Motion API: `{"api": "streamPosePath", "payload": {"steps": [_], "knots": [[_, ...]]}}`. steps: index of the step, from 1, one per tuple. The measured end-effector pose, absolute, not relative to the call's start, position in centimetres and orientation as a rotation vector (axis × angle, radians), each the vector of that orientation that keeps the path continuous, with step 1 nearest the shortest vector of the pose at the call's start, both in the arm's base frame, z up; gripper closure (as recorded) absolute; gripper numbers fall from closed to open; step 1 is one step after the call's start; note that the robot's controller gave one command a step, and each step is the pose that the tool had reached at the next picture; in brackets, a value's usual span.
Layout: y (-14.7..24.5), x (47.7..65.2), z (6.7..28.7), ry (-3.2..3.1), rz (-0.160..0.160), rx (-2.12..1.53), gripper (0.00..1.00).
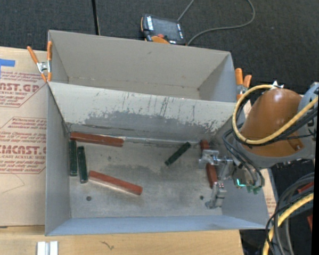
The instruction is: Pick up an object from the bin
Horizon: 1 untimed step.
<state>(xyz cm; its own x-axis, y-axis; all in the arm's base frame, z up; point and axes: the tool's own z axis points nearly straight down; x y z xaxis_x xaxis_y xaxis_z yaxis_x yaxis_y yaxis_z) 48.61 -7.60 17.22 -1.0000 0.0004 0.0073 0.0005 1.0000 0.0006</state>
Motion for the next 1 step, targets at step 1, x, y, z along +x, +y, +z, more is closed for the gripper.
{"api": "streamPosePath", "payload": {"steps": [1], "knots": [[0.13, 51.23, 13.17, -3.139, -0.007, 0.068, 0.0]]}}
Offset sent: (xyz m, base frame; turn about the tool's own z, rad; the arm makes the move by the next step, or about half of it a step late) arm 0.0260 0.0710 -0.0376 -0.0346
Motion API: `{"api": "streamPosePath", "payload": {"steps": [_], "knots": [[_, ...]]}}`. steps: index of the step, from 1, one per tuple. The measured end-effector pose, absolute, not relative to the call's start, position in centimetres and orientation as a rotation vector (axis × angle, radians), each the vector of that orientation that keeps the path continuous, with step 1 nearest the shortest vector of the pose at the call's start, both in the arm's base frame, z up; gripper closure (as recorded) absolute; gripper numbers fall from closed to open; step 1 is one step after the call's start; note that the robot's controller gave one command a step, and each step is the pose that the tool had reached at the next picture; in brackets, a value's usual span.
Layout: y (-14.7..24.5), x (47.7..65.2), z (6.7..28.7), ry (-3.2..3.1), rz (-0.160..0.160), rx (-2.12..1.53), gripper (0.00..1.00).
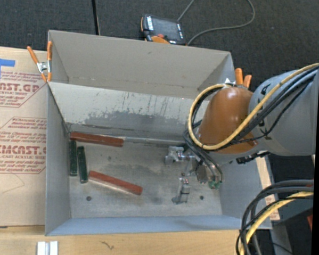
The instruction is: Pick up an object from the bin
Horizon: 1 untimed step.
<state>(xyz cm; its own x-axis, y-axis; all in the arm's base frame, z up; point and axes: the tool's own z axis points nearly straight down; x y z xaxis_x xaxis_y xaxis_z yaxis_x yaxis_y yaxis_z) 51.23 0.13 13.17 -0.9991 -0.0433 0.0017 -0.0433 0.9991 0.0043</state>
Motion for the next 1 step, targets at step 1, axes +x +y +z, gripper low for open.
{"api": "streamPosePath", "payload": {"steps": [1], "knots": [[4.65, 49.87, 6.56, -3.135, -0.005, 0.012, 0.0]]}}
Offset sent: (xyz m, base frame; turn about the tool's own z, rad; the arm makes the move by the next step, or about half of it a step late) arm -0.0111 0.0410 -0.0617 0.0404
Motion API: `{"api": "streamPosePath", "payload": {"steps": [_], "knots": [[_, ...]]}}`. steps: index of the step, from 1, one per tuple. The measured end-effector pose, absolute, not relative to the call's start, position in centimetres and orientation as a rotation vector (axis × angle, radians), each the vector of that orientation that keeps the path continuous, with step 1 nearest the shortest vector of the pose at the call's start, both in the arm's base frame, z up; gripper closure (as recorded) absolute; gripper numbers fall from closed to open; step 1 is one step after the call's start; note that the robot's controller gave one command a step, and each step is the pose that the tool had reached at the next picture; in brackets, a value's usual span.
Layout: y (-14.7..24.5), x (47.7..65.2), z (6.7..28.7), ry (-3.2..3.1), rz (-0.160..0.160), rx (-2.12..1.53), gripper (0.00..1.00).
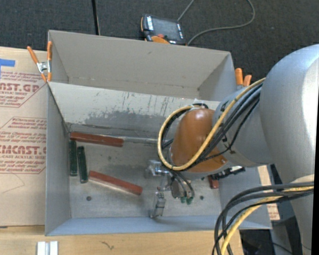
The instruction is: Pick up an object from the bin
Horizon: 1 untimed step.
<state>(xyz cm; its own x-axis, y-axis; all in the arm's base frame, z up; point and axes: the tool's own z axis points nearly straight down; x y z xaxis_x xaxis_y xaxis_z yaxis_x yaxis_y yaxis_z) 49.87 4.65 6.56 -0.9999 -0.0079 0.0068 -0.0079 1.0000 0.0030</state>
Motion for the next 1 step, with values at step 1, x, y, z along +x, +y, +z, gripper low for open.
{"api": "streamPosePath", "payload": {"steps": [1], "knots": [[10.45, 50.34, 6.96, -3.139, -0.005, 0.144, 0.0]]}}
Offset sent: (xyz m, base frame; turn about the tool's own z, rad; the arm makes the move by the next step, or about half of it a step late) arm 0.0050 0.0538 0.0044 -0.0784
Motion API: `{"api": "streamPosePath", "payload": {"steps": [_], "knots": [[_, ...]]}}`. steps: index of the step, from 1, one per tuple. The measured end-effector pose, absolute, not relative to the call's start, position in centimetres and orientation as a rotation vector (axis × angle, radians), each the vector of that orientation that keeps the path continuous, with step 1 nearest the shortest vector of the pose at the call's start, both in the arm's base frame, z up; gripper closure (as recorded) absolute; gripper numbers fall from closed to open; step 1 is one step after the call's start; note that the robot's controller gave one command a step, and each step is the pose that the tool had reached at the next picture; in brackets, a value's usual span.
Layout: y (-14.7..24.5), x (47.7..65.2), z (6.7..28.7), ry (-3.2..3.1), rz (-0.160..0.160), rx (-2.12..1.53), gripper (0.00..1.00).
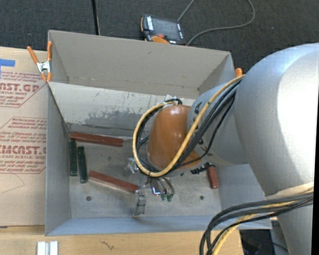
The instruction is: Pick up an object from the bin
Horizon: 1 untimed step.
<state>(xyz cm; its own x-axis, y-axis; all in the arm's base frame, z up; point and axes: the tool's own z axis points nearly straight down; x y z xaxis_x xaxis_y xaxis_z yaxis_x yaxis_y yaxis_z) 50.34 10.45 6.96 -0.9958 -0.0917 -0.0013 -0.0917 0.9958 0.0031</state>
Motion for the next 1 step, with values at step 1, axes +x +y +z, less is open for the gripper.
{"api": "streamPosePath", "payload": {"steps": [1], "knots": [[10.16, 50.38, 6.98, 3.137, 0.001, -0.138, 1.0]]}}
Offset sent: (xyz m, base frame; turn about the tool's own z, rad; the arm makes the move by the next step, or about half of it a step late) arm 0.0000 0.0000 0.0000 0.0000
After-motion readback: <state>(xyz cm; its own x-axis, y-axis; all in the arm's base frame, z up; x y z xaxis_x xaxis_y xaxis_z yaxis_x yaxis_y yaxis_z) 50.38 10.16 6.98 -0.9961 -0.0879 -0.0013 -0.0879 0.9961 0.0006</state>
